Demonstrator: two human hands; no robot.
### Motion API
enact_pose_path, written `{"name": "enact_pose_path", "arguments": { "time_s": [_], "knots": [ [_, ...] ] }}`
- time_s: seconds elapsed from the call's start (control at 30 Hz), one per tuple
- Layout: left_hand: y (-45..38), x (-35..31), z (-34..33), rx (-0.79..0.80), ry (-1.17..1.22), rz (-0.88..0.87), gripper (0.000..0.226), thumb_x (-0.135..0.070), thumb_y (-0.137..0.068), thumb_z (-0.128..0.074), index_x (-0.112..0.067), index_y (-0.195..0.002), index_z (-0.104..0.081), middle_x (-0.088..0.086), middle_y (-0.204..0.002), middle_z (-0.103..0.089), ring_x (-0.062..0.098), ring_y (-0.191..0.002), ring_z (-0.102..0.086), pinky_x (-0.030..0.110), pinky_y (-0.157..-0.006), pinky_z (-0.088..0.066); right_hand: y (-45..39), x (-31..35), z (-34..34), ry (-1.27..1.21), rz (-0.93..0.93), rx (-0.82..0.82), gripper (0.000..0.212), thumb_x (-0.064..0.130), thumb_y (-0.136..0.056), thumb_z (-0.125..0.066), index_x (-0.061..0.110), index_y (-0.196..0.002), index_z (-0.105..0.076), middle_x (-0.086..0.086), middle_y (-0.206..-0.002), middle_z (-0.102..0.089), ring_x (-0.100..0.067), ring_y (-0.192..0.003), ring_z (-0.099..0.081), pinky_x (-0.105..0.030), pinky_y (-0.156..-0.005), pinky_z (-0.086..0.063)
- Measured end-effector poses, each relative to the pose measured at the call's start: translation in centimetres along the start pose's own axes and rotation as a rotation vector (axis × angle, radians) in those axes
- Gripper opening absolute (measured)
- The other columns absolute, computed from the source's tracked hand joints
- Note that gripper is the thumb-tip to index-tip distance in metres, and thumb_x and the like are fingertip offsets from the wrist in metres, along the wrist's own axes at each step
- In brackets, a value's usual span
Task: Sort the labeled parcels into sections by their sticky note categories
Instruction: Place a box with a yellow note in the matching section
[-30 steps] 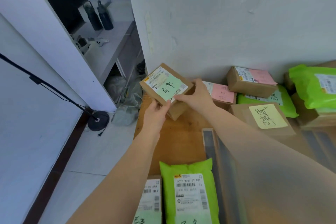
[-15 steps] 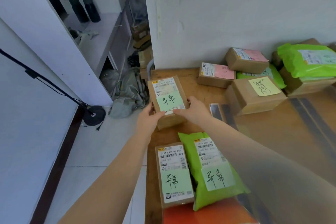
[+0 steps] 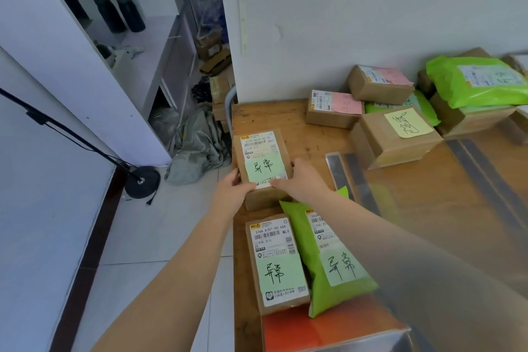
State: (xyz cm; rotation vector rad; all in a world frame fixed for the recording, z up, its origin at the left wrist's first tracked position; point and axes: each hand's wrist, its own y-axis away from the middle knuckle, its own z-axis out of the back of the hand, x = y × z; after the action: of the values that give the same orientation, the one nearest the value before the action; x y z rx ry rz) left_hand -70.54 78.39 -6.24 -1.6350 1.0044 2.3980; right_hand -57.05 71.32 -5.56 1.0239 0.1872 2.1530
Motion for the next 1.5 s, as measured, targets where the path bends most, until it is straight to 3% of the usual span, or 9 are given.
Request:
{"name": "enact_pose_path", "arguments": {
  "time_s": [0.13, 0.37, 0.43, 0.57, 0.73, 1.0, 1.13, 1.33, 1.5],
  "knots": [
    [0.4, -0.4, -0.2, -0.061, -0.148, -0.072, 0.045, -0.007, -0.086, -0.061, -0.013, -0.13, -0.051, 0.007, -0.126, -0.061, 0.02, -0.112, -0.058, 0.031, -0.091, -0.048, 0.5, 0.2, 0.2, 0.003, -0.007, 0.013, 0.054, 0.034, -0.082, -0.069, 0.009, -0.125, -0.045, -0.008, -0.126, -0.058, -0.024, -0.11, -0.059, -0.037, -0.086, -0.053],
    [1.3, -3.2, -0.4, -0.085, -0.335, -0.192, 0.041, -0.011, -0.088, -0.06, -0.01, -0.127, -0.048, -0.003, -0.123, -0.058, 0.019, -0.112, -0.056, 0.026, -0.08, -0.043, 3.5, 1.2, 4.1, 0.472, 0.2, -0.166, 0.049, 0.037, -0.089, -0.056, 0.011, -0.128, -0.041, -0.008, -0.122, -0.05, -0.028, -0.111, -0.053, -0.035, -0.077, -0.044],
    [1.9, -4.8, -0.6, -0.088, -0.389, -0.231, 0.046, -0.015, -0.087, -0.061, -0.011, -0.13, -0.047, -0.009, -0.123, -0.053, 0.02, -0.111, -0.057, 0.032, -0.085, -0.047, 4.4, 1.3, 6.2, 0.519, 0.237, -0.226, 0.045, 0.036, -0.09, -0.055, 0.011, -0.126, -0.043, -0.007, -0.121, -0.051, -0.027, -0.111, -0.051, -0.034, -0.074, -0.04],
    [4.2, -8.0, -2.7, -0.095, -0.525, -0.327, 0.057, -0.024, -0.088, -0.059, -0.014, -0.14, -0.038, 0.005, -0.144, -0.042, 0.023, -0.123, -0.048, 0.035, -0.097, -0.041, 6.6, 0.2, 11.0, 0.606, 0.253, -0.285, 0.046, 0.04, -0.09, -0.053, 0.012, -0.126, -0.044, -0.007, -0.125, -0.049, -0.029, -0.118, -0.048, -0.038, -0.083, -0.043],
    [8.4, -11.5, -8.0, -0.072, -0.631, -0.468, 0.058, -0.026, -0.088, -0.06, -0.015, -0.14, -0.038, 0.007, -0.146, -0.04, 0.025, -0.133, -0.039, 0.039, -0.108, -0.035, 9.1, -3.0, 16.9, 0.629, 0.26, -0.351, 0.048, 0.037, -0.088, -0.054, 0.011, -0.127, -0.044, -0.008, -0.125, -0.049, -0.029, -0.116, -0.049, -0.038, -0.084, -0.044],
    [15.2, -13.4, -18.7, -0.161, -0.926, -0.57, 0.055, -0.025, -0.088, -0.054, -0.016, -0.14, -0.038, 0.008, -0.142, -0.042, 0.026, -0.13, -0.039, 0.037, -0.099, -0.038, 12.7, -11.2, 24.4, 0.862, 0.366, -0.424, 0.041, 0.024, -0.089, -0.052, 0.012, -0.128, -0.044, -0.007, -0.124, -0.049, -0.027, -0.118, -0.047, -0.032, -0.078, -0.037],
    [17.5, -12.9, -23.0, -0.213, -1.131, -0.624, 0.05, -0.023, -0.088, -0.051, -0.014, -0.135, -0.039, 0.008, -0.134, -0.046, 0.028, -0.122, -0.042, 0.038, -0.093, -0.041, 13.9, -15.0, 26.5, 0.929, 0.392, -0.41, 0.051, 0.024, -0.089, -0.051, 0.014, -0.137, -0.038, -0.007, -0.132, -0.046, -0.026, -0.123, -0.044, -0.037, -0.093, -0.038],
    [18.8, -12.1, -26.7, -0.229, -1.284, -0.648, 0.045, -0.025, -0.089, -0.048, -0.011, -0.131, -0.043, 0.008, -0.126, -0.05, 0.027, -0.115, -0.045, 0.035, -0.084, -0.044, 14.6, -18.6, 28.4, 0.967, 0.393, -0.367, 0.047, 0.031, -0.087, -0.058, 0.015, -0.129, -0.043, -0.006, -0.129, -0.049, -0.026, -0.121, -0.045, -0.038, -0.092, -0.038],
    [17.6, -11.3, -28.5, -0.18, -1.31, -0.595, 0.046, -0.023, -0.089, -0.046, -0.012, -0.133, -0.04, 0.008, -0.127, -0.049, 0.027, -0.114, -0.045, 0.036, -0.083, -0.045, 13.2, -20.4, 28.8, 0.98, 0.364, -0.309, 0.064, 0.034, -0.089, -0.056, 0.014, -0.143, -0.026, -0.008, -0.132, -0.046, -0.028, -0.124, -0.043, -0.039, -0.094, -0.038]
  ]
}}
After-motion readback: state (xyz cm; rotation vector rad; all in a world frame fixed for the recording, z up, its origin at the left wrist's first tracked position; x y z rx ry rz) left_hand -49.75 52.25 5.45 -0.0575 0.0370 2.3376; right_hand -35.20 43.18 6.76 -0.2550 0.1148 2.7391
